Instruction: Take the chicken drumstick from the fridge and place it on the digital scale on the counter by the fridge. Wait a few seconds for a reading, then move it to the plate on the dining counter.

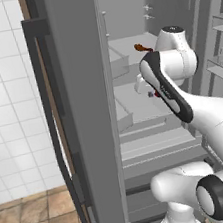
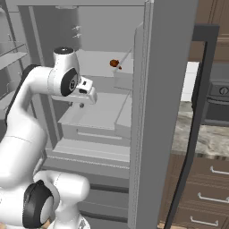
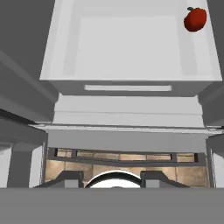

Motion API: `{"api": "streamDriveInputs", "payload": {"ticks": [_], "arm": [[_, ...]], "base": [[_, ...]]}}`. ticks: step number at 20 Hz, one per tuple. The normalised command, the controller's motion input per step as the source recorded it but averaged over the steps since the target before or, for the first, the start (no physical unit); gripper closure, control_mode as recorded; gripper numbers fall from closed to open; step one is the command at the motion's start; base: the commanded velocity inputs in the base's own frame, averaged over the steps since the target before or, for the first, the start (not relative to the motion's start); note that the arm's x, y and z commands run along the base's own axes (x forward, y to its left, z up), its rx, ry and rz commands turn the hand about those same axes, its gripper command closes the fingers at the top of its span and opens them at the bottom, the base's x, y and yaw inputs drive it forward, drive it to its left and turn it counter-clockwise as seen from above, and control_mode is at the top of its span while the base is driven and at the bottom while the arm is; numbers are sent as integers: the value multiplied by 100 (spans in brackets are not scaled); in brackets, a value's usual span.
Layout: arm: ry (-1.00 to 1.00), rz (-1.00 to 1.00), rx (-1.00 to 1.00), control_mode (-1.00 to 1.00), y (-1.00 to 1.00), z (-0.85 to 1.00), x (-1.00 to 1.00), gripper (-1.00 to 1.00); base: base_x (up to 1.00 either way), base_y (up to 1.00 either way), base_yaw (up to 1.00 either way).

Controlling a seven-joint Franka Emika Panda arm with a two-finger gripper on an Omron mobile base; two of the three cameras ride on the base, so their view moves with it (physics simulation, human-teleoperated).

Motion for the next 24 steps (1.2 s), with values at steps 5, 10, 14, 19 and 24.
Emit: {"api": "streamDriveInputs", "payload": {"ticks": [5,10,14,19,24], "arm": [[0,-3,0,-100,-33,-3,34,-100],[-4,-5,0,-100,-60,21,80,-100],[-9,-1,0,-100,-35,38,76,-100],[-20,0,0,-100,-5,71,40,-100],[-31,0,-1,-100,0,48,11,-100]], "base": [[0,0,0],[0,0,0],[0,0,0],[0,0,0],[0,0,0]]}}
